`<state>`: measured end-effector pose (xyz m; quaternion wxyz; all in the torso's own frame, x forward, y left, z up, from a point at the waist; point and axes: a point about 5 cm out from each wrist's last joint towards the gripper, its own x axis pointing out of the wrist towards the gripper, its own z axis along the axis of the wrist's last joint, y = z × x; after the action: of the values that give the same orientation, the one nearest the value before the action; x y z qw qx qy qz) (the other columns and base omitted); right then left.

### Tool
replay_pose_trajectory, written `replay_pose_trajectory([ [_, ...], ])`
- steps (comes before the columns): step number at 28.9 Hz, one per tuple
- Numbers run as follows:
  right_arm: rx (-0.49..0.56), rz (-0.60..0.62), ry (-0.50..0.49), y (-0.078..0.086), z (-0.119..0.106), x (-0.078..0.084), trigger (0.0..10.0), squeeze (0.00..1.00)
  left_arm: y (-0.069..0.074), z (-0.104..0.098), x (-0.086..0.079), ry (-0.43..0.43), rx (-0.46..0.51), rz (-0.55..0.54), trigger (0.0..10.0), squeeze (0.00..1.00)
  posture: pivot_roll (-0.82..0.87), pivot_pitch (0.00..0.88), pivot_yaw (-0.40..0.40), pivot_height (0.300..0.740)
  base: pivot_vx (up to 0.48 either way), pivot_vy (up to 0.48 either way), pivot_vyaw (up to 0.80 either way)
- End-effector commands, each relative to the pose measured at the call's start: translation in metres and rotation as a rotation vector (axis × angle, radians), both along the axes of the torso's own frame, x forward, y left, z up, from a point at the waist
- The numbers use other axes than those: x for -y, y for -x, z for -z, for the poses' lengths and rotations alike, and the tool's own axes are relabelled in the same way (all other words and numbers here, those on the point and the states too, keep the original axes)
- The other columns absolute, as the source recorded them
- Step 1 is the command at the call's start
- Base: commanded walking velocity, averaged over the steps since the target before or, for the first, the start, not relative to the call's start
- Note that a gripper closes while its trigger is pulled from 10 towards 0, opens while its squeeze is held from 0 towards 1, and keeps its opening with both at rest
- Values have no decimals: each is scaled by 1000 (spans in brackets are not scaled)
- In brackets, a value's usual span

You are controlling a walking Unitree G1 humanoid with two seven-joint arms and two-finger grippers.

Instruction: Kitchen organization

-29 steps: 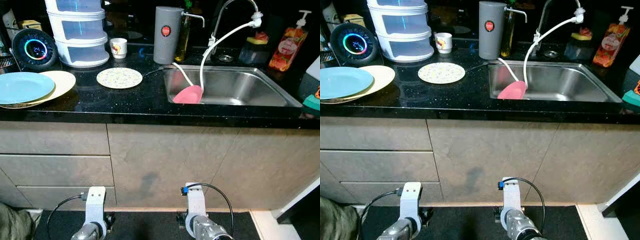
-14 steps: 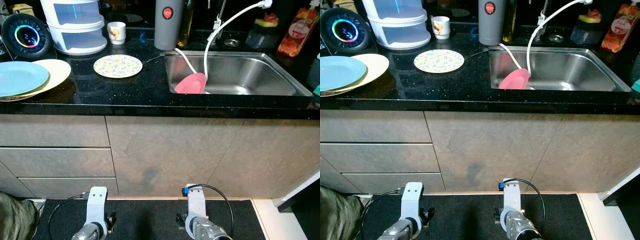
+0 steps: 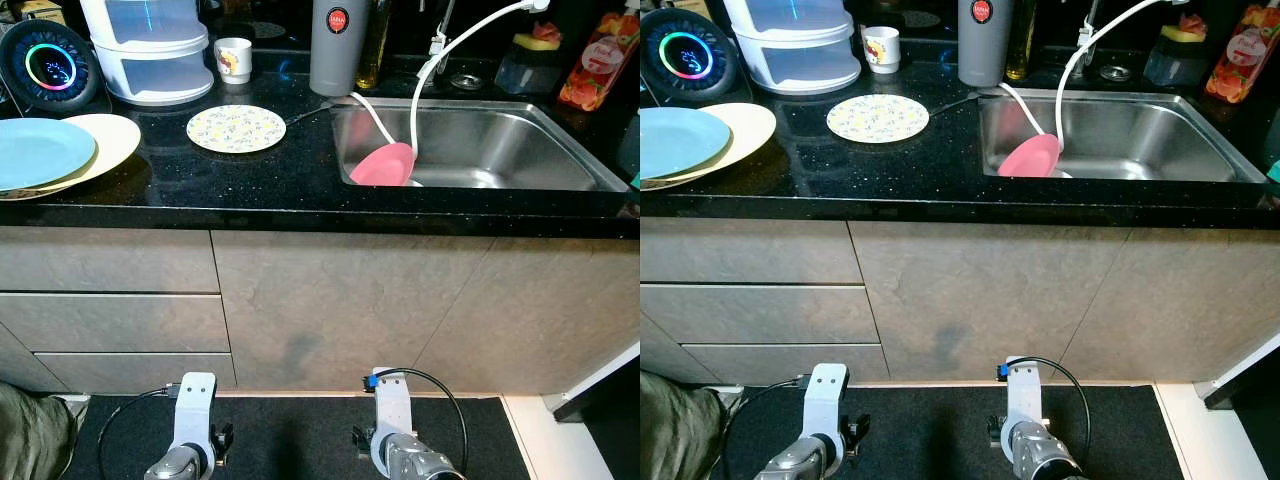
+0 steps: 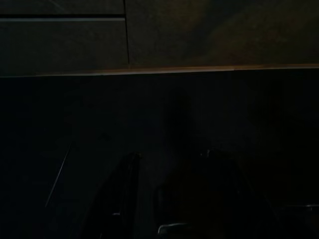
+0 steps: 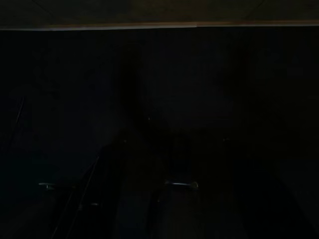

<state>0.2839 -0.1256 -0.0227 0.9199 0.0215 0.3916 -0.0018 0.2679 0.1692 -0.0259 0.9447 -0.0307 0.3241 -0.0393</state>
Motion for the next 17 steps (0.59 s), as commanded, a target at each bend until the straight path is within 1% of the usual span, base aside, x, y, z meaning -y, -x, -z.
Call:
replay_pose_trajectory([
  [1,-23,7,2,3,3,2,10000,0,5,5,4,-2,-30,9,10000,0,12,196,-33,740,0,0,0],
  [17,-20,4,9,1,1,4,10000,0,1,3,6,-5,-26,12,10000,0,9,182,-41,740,0,0,0],
])
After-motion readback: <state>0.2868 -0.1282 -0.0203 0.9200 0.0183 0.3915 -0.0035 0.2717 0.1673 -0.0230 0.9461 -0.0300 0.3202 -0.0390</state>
